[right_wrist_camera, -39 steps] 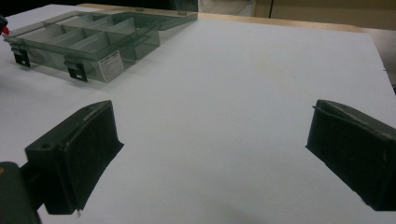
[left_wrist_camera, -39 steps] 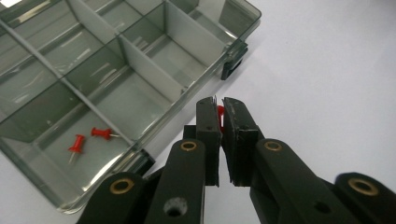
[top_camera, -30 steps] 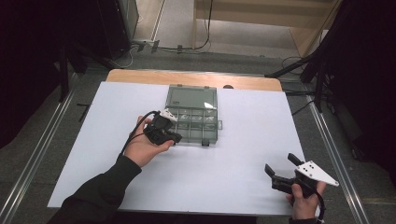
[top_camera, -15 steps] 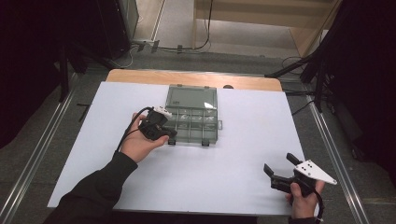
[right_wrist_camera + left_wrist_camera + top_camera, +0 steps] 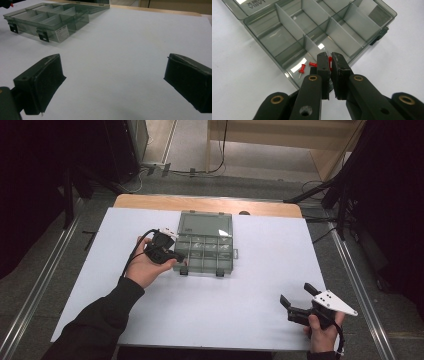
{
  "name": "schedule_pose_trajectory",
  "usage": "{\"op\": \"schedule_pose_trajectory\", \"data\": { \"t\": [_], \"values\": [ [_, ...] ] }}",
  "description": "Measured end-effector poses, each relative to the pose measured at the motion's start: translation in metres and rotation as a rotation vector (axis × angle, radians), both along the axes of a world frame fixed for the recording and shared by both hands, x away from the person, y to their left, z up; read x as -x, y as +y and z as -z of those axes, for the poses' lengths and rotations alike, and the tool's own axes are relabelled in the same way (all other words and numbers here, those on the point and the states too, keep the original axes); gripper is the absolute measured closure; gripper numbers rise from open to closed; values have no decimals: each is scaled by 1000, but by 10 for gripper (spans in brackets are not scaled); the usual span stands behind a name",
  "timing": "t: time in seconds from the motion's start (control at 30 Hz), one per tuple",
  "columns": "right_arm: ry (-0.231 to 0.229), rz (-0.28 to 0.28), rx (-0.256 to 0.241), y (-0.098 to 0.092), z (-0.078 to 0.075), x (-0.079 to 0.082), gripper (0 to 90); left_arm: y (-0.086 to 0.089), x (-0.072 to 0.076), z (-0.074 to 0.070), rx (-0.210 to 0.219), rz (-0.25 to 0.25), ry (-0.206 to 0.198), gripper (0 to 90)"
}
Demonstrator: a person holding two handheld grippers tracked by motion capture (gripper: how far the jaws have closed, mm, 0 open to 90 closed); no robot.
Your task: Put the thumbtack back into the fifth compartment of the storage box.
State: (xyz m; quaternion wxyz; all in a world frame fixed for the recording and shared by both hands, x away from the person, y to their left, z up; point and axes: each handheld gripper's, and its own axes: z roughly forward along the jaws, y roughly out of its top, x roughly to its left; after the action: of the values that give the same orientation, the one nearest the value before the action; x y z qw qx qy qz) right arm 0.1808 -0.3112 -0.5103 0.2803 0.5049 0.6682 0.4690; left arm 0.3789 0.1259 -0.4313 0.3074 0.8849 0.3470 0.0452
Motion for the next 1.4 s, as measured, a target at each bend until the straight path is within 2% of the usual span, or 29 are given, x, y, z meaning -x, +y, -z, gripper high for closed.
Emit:
{"op": "schedule_pose_trajectory", "data": {
  "t": [0.37, 0.47, 0.57, 0.77, 0.87, 0.97, 1.07, 1.13, 1.23, 1.3, 1.37, 1.4],
  "values": [
    [-7, -3, -2, 1, -1, -1, 26, 2, -7, 4, -19, -27, 4, 848],
    [1, -8, -8, 2, -1, -2, 26, 4, -9, 4, -4, -39, 7, 846],
    [-5, -19, -35, 3, -2, -3, 26, 5, -11, 5, 1, -42, 10, 844],
    [-1, -21, -25, 5, -1, -3, 26, 2, -12, 5, -6, -36, 9, 840],
    [-6, -19, -25, 4, -1, -3, 26, 2, -13, 5, 12, -41, 16, 760],
    [-2, -16, -27, 4, -2, -2, 26, 3, -13, 5, 30, -41, 20, 629],
    [-7, -18, -26, 4, -3, -2, 26, 4, -12, 4, 72, -28, 34, 454],
    [-6, -18, -29, 5, -3, -2, 26, 3, -9, 3, 92, -26, 27, 310],
    [-11, -22, -26, 7, -4, -5, 26, 1, -7, 2, 94, -28, 28, 67],
    [-9, -14, -25, 8, -3, -7, 18, 2, -6, 3, 113, -15, 33, 0],
    [-7, 6, -21, 8, -4, -8, 7, 4, -6, 3, 136, 2, 40, 0],
    [-8, 12, -25, 8, -4, -8, 3, 5, -6, 4, 148, -9, 34, 0]
  ]
}}
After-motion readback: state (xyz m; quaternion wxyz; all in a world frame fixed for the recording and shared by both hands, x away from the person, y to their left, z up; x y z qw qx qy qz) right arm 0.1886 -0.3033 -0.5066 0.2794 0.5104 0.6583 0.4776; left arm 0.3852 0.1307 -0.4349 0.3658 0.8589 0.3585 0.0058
